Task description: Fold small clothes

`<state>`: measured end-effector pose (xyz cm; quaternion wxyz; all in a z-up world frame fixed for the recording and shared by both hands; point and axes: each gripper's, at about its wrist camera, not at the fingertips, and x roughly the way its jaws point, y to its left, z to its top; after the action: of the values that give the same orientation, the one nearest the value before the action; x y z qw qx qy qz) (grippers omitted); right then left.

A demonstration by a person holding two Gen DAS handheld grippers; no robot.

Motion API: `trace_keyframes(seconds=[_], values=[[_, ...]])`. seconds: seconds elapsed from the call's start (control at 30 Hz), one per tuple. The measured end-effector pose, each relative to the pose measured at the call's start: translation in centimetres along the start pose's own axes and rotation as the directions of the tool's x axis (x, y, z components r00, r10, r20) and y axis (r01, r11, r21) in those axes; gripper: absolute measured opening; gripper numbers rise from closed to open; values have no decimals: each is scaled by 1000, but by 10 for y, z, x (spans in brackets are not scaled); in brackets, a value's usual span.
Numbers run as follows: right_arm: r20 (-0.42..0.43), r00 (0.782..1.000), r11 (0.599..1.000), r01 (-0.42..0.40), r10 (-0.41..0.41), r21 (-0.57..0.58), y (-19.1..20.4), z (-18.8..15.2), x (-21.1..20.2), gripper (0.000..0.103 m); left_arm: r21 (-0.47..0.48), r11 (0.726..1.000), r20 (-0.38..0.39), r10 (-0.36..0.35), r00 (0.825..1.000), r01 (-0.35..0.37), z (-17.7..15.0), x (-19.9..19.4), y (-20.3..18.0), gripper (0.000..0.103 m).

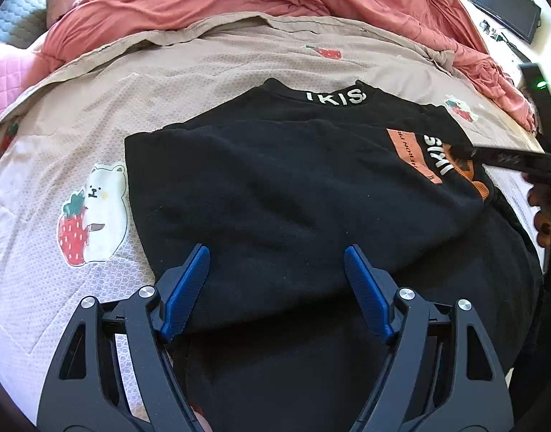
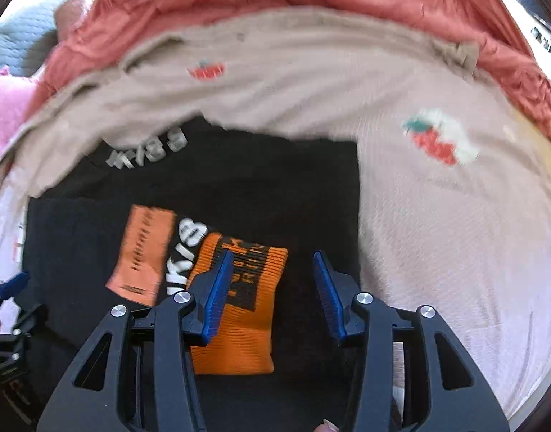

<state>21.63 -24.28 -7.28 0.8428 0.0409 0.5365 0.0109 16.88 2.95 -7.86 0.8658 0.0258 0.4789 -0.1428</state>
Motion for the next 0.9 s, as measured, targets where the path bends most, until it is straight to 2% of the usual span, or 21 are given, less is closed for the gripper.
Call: trace_keyframes(seconds=[0.03, 0.07, 0.1, 0.13, 0.23, 0.33, 0.43, 0.47, 0.53, 0.67, 0.73, 0.77, 0.83, 0.9], values=[[-12, 1000, 1000, -18, 18, -5, 2, -1, 3, 16, -1, 1000, 0, 3, 1000, -3, 0, 0, 0, 70], [5, 1000, 999, 10, -10, -39, 6, -2, 0, 13, -1, 1000, 0, 2, 1000, -2, 0, 0, 0, 70], [28, 999, 997, 29, -27, -68, 9, -2, -4, 4, -2, 1000, -1, 1, 1000, -1, 0, 0, 1, 70], [71, 997, 996, 40, -34, -74, 8, 0, -12, 4, -4, 1000, -2, 0, 1000, 0, 1, 0, 1, 70], [111, 992, 997, 70, -67, -27, -4, 8, -20, 0, -7, 1000, -5, 0, 1000, 0, 2, 1, 1, 70], [59, 994, 996, 91, -90, -12, -16, 13, -10, 0, -7, 1000, -4, 0, 1000, 0, 2, 1, 1, 70], [59, 994, 996, 88, -87, -8, -20, 8, -14, 1, -8, 1000, -5, -1, 1000, 1, 2, 1, 1, 70], [74, 995, 998, 63, -63, -5, -19, 5, -20, 2, -9, 1000, -4, -1, 1000, 1, 2, 0, 1, 70], [96, 995, 999, 37, -36, -8, -14, -2, -30, 17, -6, 1000, 10, 4, 1000, -4, 3, -4, 0, 70], [125, 991, 994, -26, 40, -110, 20, -17, -45, 21, -11, 1000, 60, -7, 998, 7, 8, -16, 0, 70], [116, 990, 984, -59, 79, -167, 40, -24, -46, 33, -14, 1000, 42, -10, 999, 11, 8, -13, 0, 70], [105, 991, 982, -64, 84, -180, 45, -27, -45, 35, -16, 1000, 23, -9, 1000, 9, 7, -10, 0, 70], [77, 996, 980, -33, 49, -196, 53, -31, -35, 36, -18, 1000, -27, 10, 1000, -10, 3, 1, 2, 71], [23, 999, 978, 37, -33, -205, 53, -35, -15, 39, -32, 999, -33, -2, 999, 1, 3, 2, 4, 71]])
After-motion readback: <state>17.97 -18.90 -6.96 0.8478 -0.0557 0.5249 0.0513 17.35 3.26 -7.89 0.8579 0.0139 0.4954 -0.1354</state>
